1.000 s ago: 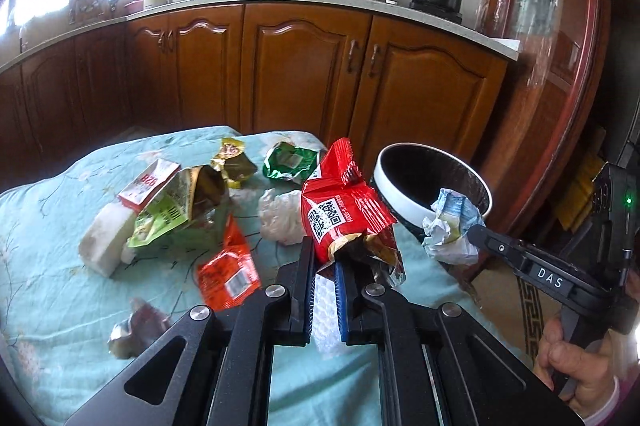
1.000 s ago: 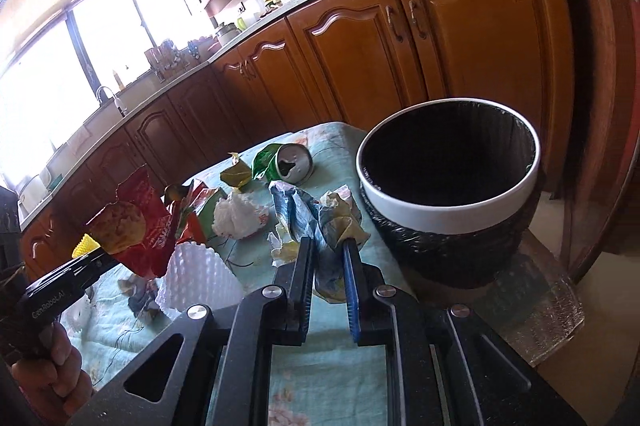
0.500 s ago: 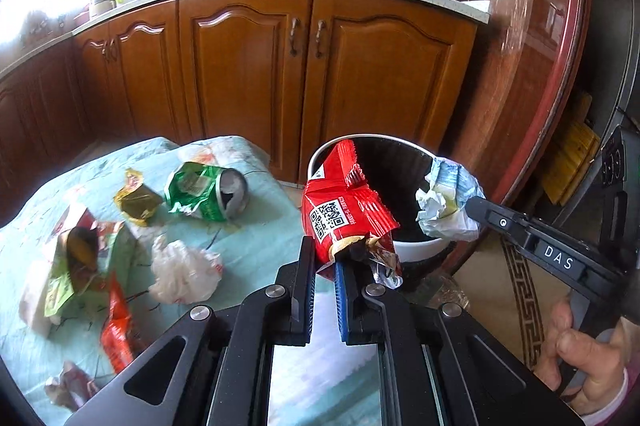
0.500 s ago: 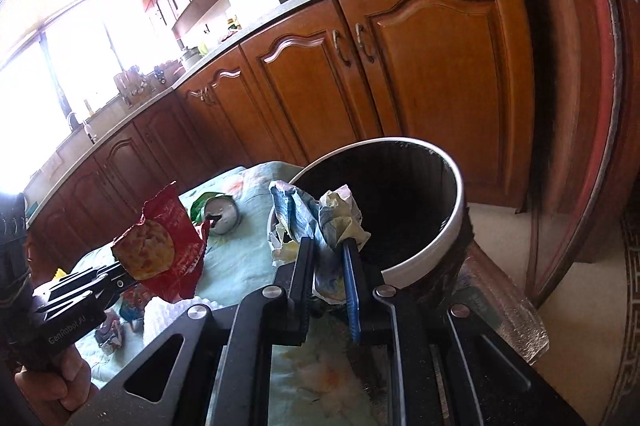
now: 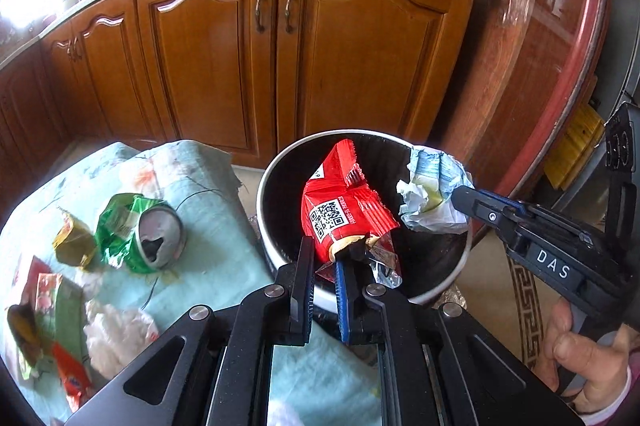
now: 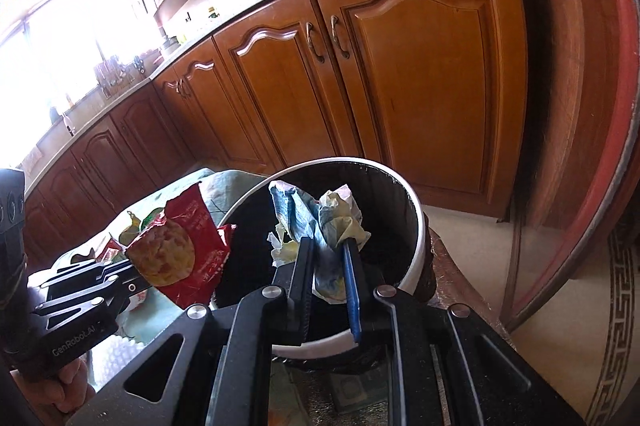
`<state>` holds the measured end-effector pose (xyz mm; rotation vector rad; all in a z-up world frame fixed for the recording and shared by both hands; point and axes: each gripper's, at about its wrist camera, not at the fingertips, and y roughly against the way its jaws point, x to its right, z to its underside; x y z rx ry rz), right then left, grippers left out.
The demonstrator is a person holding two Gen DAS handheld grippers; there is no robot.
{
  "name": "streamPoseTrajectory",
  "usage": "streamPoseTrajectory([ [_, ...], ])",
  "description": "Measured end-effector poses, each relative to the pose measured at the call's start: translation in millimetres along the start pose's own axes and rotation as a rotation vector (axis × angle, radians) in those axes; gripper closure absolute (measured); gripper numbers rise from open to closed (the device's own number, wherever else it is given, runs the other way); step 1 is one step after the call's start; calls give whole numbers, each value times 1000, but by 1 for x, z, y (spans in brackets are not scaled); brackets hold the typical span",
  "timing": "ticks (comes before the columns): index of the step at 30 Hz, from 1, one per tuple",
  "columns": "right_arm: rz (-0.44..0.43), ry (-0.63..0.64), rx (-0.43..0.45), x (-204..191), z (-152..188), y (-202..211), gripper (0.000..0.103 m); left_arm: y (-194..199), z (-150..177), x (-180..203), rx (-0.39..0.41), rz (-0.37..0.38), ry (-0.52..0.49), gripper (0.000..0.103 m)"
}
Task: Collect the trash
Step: 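Carry both items over the bin and open both grippers to drop them, then grasp crumpled white paper with the left gripper while the right grasps a white foam net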
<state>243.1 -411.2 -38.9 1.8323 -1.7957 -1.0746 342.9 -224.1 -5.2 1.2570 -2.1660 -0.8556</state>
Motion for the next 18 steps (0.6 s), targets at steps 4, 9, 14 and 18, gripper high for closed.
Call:
streamPoseTrajectory([
  [4,15,11,-16,2,-2,-9,88,-19,-11,4,-20,-2,-5,95],
  [9,20,9,-45,8,-7,-23,82,-38,-19,6,-50,0,12,67],
  [14,6,-26,-44,17,-7,-22,61,-28,-14,3,-26,8,37,51],
  [18,-10,-50,-21,17,-3,-12,53,-3,-1,-6,15,32,73,39],
])
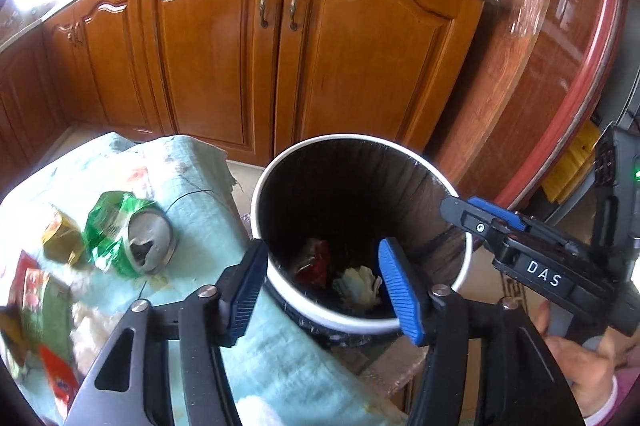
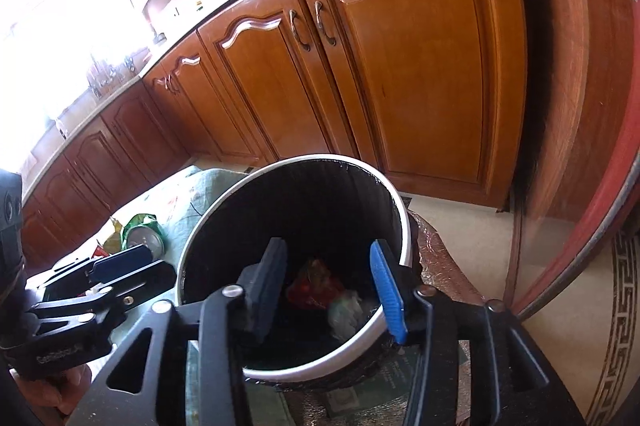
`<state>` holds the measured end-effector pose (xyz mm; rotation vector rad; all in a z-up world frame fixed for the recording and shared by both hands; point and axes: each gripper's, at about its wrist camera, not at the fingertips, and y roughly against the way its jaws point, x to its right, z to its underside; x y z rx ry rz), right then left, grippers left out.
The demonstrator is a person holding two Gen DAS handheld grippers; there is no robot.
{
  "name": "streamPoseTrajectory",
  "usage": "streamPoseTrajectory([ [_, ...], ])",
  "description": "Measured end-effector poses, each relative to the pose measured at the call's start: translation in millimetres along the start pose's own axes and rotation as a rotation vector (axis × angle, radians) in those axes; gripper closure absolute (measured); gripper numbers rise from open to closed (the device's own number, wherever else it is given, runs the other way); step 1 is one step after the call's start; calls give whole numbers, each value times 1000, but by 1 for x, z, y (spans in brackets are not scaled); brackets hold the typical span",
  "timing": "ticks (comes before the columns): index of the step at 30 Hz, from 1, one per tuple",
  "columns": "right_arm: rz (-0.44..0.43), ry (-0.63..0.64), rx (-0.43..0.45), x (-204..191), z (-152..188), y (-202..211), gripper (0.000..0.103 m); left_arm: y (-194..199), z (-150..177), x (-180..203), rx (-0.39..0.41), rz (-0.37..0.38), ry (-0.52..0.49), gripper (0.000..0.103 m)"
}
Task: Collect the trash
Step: 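Grasp crumpled white paper with the left gripper while the right grasps a white foam net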
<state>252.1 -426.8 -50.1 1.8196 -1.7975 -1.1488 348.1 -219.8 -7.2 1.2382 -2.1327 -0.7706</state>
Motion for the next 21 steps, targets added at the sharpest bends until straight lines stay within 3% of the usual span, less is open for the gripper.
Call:
streamPoseTrajectory([
  [2,-17,-14,19,-3,5,8,35,16,9,-4,31,12,23,33],
  [4,-34,-24,46,-8,13,18,25,31,20,-8,57,13,35,31],
  [11,-89,-38,66,-35,41,45,21,86,70,-26,137,-29,73,24],
  [21,-154,17,29,-90,82,65,19,153,132,-58,159,-96,157,24],
])
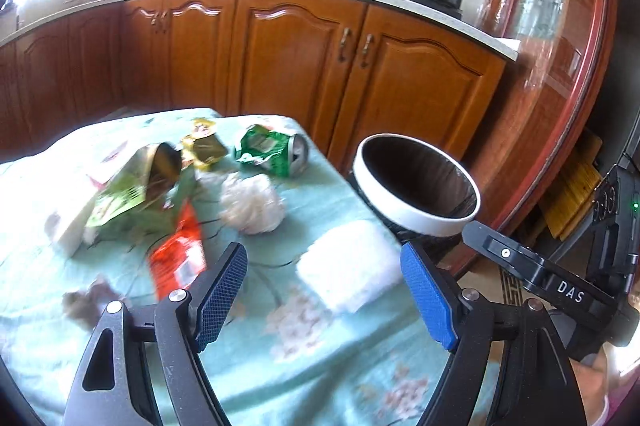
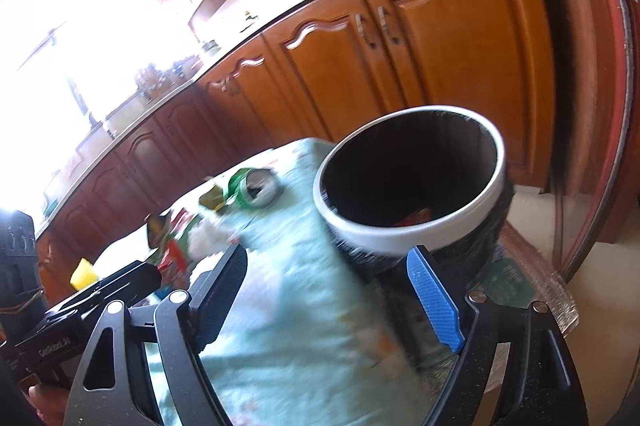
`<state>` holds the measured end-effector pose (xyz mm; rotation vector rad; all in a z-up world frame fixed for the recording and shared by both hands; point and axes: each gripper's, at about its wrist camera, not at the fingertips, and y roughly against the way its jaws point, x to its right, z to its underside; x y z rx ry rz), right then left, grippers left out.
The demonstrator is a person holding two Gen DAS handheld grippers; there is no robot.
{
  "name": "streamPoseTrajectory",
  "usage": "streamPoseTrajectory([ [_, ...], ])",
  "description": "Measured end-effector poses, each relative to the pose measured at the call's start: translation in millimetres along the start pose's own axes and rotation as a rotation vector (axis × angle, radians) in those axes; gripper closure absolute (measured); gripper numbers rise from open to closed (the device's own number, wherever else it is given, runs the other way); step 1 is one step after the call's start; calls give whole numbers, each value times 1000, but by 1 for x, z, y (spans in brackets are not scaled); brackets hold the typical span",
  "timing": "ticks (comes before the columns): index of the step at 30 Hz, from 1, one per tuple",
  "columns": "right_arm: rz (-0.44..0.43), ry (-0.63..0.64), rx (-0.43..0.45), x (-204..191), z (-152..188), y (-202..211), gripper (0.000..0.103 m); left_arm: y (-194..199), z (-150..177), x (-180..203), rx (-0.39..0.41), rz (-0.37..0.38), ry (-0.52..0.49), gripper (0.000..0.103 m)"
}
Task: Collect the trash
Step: 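Grasp crumpled white paper with the left gripper while the right grasps a white foam net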
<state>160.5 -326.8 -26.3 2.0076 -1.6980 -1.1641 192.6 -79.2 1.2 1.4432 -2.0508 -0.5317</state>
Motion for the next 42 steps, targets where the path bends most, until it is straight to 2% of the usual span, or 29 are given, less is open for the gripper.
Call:
streamPoseTrajectory([
  [8,-39,37,-40,-33,26,-3,19,53,24,-34,25,-74,53,24],
  [16,-58,85,-66,-56,34,-15,19,89,46,-67,34,-150,125,24],
  [21,-53,112,-72,-65,33,-25,16,90,49,-81,18,-196,158,23],
  [28,-29,147,-104,-71,32,-50,17,69,41,-109,-26,-190,245,23],
  [31,-16,158,-129,-72,34,-64,19,54,38,-115,-59,-197,249,25],
  [32,-15,157,-136,-72,35,-67,25,49,38,-115,-72,-198,243,29],
  [33,-11,158,-142,-71,36,-69,31,46,38,-115,-82,-196,238,40],
  [34,-4,158,-148,-71,37,-71,43,42,39,-114,-97,-191,231,46],
  [35,-3,156,-150,-69,38,-70,56,38,39,-114,-112,-182,223,59],
  [36,-7,153,-151,-68,38,-70,62,35,40,-114,-119,-164,218,73],
  [37,-12,150,-152,-67,39,-69,70,34,41,-112,-118,-163,209,74],
  [39,-16,147,-137,-66,37,-64,74,37,38,-107,-99,-162,176,83],
  [42,-34,142,-120,-66,35,-55,76,41,37,-98,-89,-125,157,88],
])
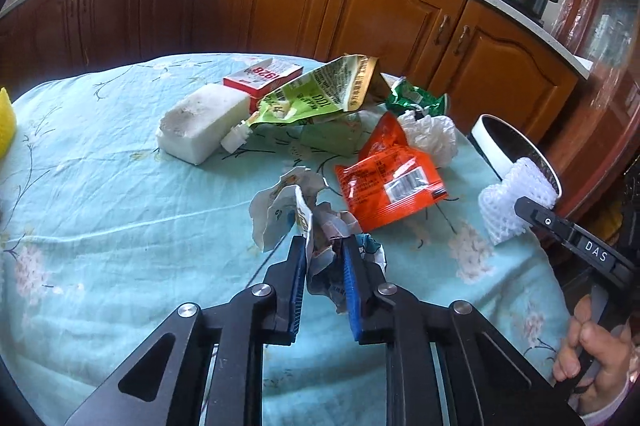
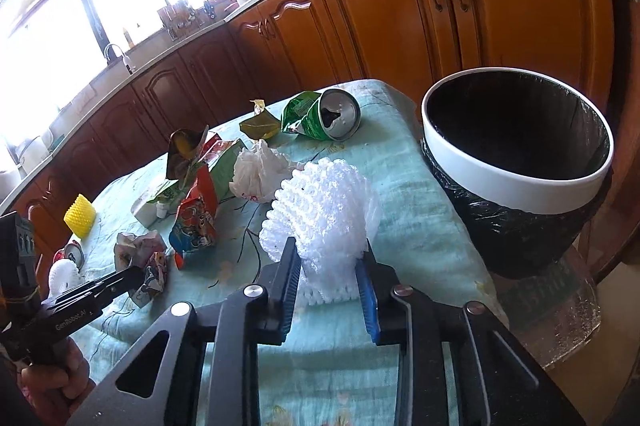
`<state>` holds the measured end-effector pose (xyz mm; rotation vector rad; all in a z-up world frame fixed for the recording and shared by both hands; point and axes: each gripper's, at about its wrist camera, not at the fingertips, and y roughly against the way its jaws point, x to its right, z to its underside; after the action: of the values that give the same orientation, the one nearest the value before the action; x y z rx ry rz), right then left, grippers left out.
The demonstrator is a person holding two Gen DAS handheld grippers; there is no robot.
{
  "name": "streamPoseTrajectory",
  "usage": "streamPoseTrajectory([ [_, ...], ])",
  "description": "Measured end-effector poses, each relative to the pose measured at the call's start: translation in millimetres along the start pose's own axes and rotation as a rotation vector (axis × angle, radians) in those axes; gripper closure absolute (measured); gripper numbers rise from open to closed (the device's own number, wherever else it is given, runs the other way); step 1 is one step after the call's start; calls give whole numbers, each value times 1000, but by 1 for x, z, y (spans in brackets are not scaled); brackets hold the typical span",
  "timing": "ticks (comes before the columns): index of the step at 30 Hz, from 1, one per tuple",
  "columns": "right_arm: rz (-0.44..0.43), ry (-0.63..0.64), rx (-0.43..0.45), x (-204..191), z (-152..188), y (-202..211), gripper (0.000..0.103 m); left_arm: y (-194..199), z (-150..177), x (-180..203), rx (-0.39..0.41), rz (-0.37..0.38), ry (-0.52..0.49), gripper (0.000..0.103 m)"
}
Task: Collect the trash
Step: 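Grasp crumpled white paper with the left gripper while the right grasps a white foam net, then move both grippers over the bin and release the paper and foam net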
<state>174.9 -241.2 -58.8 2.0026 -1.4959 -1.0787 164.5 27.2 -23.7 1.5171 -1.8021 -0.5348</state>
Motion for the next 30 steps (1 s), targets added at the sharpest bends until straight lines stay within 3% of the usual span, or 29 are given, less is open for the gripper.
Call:
streamPoseTrajectory([
  [10,2,-22,51,13,-5,33,77,27,-7,42,62,102,-106,88],
  [30,116,-103,101,79,-22,59,76,-37,-40,111,-5,255,-258,88],
])
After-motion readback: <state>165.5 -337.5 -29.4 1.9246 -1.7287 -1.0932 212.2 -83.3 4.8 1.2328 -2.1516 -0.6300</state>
